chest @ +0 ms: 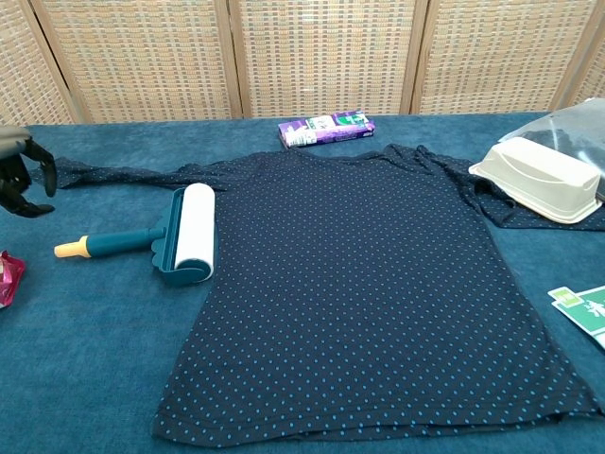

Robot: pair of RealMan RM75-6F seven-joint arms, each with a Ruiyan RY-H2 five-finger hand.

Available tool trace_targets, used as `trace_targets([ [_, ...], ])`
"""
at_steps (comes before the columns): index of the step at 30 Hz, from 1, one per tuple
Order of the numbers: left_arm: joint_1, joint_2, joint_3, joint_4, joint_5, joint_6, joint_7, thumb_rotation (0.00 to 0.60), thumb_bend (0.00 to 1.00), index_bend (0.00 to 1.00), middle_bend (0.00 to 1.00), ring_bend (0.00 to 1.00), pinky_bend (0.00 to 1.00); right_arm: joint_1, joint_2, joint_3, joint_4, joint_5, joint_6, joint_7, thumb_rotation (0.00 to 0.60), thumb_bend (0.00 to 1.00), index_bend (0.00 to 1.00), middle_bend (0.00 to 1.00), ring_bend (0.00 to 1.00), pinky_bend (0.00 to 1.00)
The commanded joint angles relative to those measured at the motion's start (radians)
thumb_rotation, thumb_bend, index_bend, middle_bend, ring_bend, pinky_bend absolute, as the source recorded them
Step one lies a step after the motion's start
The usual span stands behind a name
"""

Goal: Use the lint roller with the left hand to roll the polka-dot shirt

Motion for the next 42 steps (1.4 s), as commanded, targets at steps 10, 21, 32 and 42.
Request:
trace_targets([
  [10,-0.102,-0.102,0.039,0.104,-0.111,-0.048,0.056,0.6,0.31,0.39,0.86,0.7,0.69,0.004,-0.006,0.002,0.011,0.009,-0.008,0.008,0.6,0.11,0.0,0.0,0.0,0.0],
  [21,-0.133,-0.132,0.072,0.125,-0.136,-0.051,0.057,0.6,0.31,0.4,0.86,0.7,0.69,0.004,-0.007,-0.001,0.01,-0.001,-0.001,0.01,0.6,0.11,0.0,0.0,0.0,0.0],
  [32,-0.163,-0.177,0.097,0.15,-0.154,-0.048,0.06,0.6,0.33,0.44,0.86,0.7,0.69,0.004,-0.004,-0.001,0.007,-0.002,0.002,0.016,0.6,0.11,0.0,0.0,0.0,0.0],
  [42,-0.183,-0.212,0.129,0.19,-0.181,-0.033,0.095,0.6,0.64,0.58,0.86,0.7,0.69,0.002,0.001,-0.002,0.004,-0.01,0.012,0.022,0.6,0.11,0.0,0.0,0.0,0.0],
])
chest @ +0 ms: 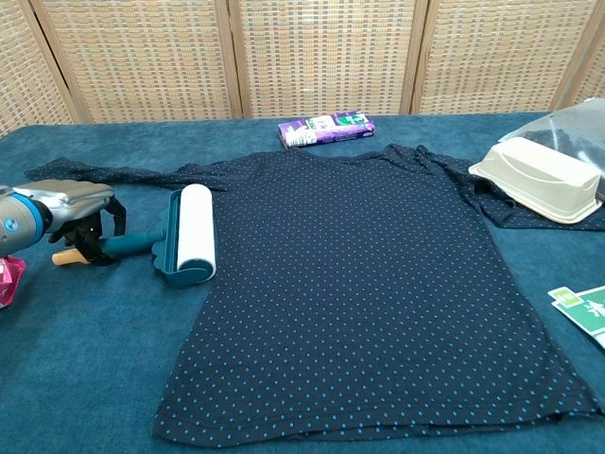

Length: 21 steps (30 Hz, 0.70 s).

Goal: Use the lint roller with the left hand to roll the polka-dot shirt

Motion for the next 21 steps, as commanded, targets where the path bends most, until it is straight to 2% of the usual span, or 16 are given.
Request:
trace_targets([
  [1,-0.005,-0.007,0.008,0.009,-0.005,0.009,0.011,0.6,0.68,0.62,0.86,0.7,0.69,0.0,0.001,0.0,-0.001,-0.003,0.002,0.0,0.6,0.11,0.0,0.0,0.0,0.0],
  [3,-0.006,-0.01,0.012,0.012,-0.001,0.016,0.015,0.6,0.78,0.74,0.86,0.7,0.69,-0.001,0.001,0.0,-0.001,-0.003,0.004,0.001,0.6,0.11,0.0,0.0,0.0,0.0],
  [6,-0.006,-0.008,0.012,0.008,0.022,0.034,0.007,0.6,0.81,0.82,0.87,0.7,0.69,-0.001,0.002,0.001,-0.002,-0.001,0.005,0.005,0.6,0.11,0.0,0.0,0.0,0.0],
  [13,-0.045,0.081,0.0,-0.086,0.074,0.039,0.04,0.6,0.79,0.85,0.87,0.7,0.69,-0.002,0.005,0.004,-0.002,0.005,0.006,0.013,0.6,0.11,0.0,0.0,0.0,0.0],
  [16,-0.094,0.148,-0.026,-0.155,0.043,0.017,0.092,0.6,0.78,0.86,0.87,0.7,0.69,-0.001,0.009,0.009,0.0,0.014,0.005,0.021,0.6,0.11,0.0,0.0,0.0,0.0],
  [21,-0.163,0.198,-0.027,-0.202,-0.045,-0.007,0.182,0.6,0.78,0.86,0.87,0.7,0.68,0.002,0.009,0.015,0.008,0.031,-0.005,0.031,0.6,0.11,0.0,0.0,0.0,0.0],
])
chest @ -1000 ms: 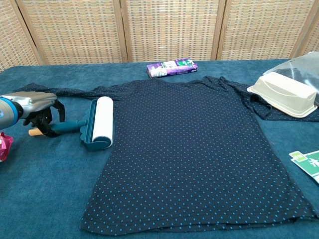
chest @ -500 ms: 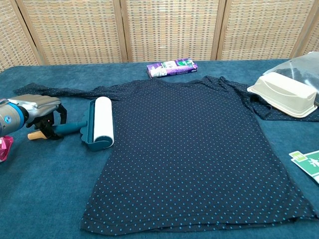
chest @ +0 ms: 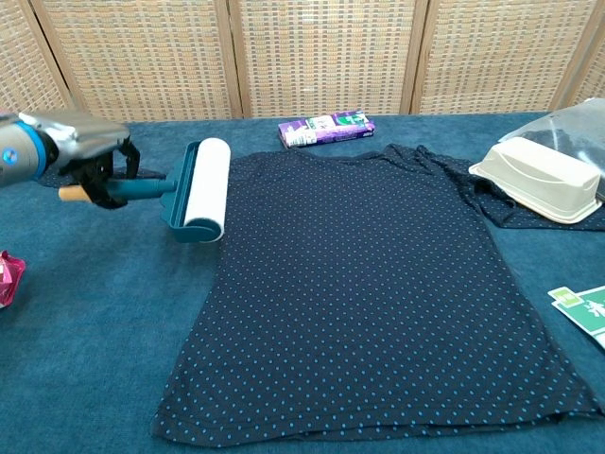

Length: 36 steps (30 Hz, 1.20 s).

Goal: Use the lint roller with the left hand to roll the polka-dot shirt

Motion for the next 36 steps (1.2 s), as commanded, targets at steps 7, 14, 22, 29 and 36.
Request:
trace_targets([
  [7,-0.147,0.053,-0.002,-0.061,-0.235,-0.044,0.159,0.6,0.78,0.87,0.87,0.7,0.68,0.004,0.003,0.016,0.01,0.031,-0.009,0.018,0.6,0.11,0.0,0.0,0.0,0.0],
  [14,-0.258,0.035,0.007,-0.038,-0.383,-0.076,0.25,0.6,0.79,0.88,0.87,0.7,0.68,0.007,0.005,0.029,0.025,0.063,-0.023,0.035,0.6,0.11,0.0,0.0,0.0,0.0],
  [22,-0.392,-0.037,0.043,0.05,-0.563,-0.097,0.363,0.6,0.79,0.88,0.87,0.7,0.68,0.013,0.001,0.036,0.046,0.089,-0.044,0.054,0.6,0.11,0.0,0.0,0.0,0.0],
  [29,-0.477,-0.102,0.083,0.106,-0.676,-0.072,0.456,0.6,0.8,0.88,0.87,0.7,0.68,0.019,-0.002,0.036,0.055,0.102,-0.063,0.07,0.6,0.11,0.0,0.0,0.0,0.0],
  [36,-0.509,-0.151,0.097,0.147,-0.719,-0.068,0.497,0.6,0.8,0.88,0.87,0.7,0.68,0.02,0.003,0.036,0.052,0.101,-0.063,0.086,0.6,0.11,0.0,0.0,0.0,0.0],
])
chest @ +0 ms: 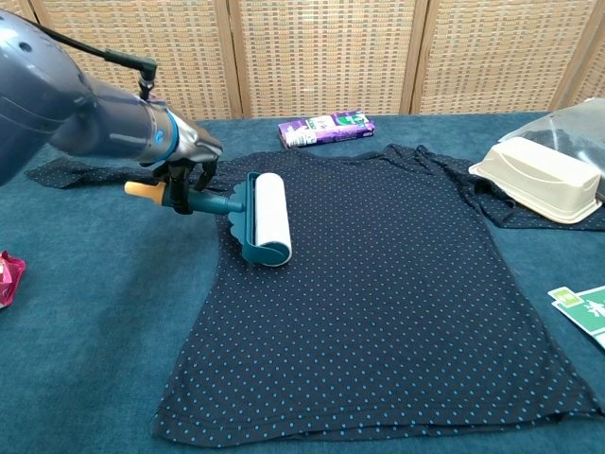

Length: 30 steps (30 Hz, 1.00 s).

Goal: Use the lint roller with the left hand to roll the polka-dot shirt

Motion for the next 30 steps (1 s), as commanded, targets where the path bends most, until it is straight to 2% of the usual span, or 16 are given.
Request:
trace_targets([
  [1,-0.015,-0.025,0.005,0.021,-0.01,0.001,0.015,0.6,0.8,0.88,0.87,0.7,0.68,0.0,0.003,0.001,-0.001,0.002,0.001,0.01,0.6,0.11,0.0,0.0,0.0,0.0],
  [8,-0.05,-0.089,-0.018,0.076,-0.01,0.014,0.033,0.6,0.8,0.89,0.87,0.7,0.68,0.003,0.007,0.0,-0.002,0.002,-0.005,0.031,0.6,0.11,0.0,0.0,0.0,0.0],
  [25,-0.172,-0.266,-0.13,0.252,-0.101,0.028,0.162,0.6,0.8,0.89,0.87,0.7,0.68,0.006,0.018,0.005,-0.001,0.012,-0.011,0.071,0.6,0.11,0.0,0.0,0.0,0.0],
  [30,-0.174,-0.283,-0.148,0.266,-0.107,0.039,0.19,0.6,0.8,0.89,0.87,0.7,0.68,0.005,0.02,0.005,0.0,0.014,-0.01,0.076,0.6,0.11,0.0,0.0,0.0,0.0],
])
